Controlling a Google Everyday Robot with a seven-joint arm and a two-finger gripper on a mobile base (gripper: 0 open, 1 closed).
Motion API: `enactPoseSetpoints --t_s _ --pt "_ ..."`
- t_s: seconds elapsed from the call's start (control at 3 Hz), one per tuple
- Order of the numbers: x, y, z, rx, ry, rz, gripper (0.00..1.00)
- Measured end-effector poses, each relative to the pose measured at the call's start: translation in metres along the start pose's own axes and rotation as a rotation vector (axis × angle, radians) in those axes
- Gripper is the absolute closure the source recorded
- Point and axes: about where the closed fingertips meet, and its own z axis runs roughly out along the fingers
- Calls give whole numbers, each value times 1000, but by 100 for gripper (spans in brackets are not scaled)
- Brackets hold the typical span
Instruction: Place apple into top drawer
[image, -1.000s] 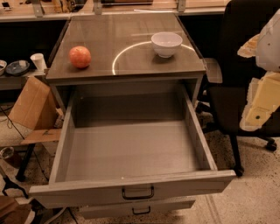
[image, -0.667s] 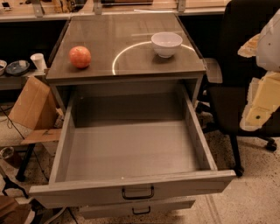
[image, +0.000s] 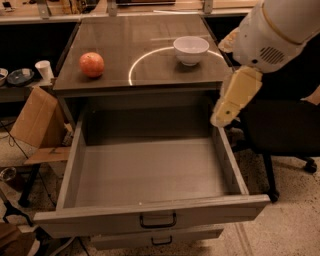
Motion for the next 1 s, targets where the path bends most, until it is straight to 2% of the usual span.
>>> enactPoseSetpoints --t_s 0.33,0.67,1.0 --pt "-90 -15 49 -26 -146 -25 0" --pt "-190 -25 104 -48 -257 18 0" --pt "-206 -20 109 -63 -270 62 0"
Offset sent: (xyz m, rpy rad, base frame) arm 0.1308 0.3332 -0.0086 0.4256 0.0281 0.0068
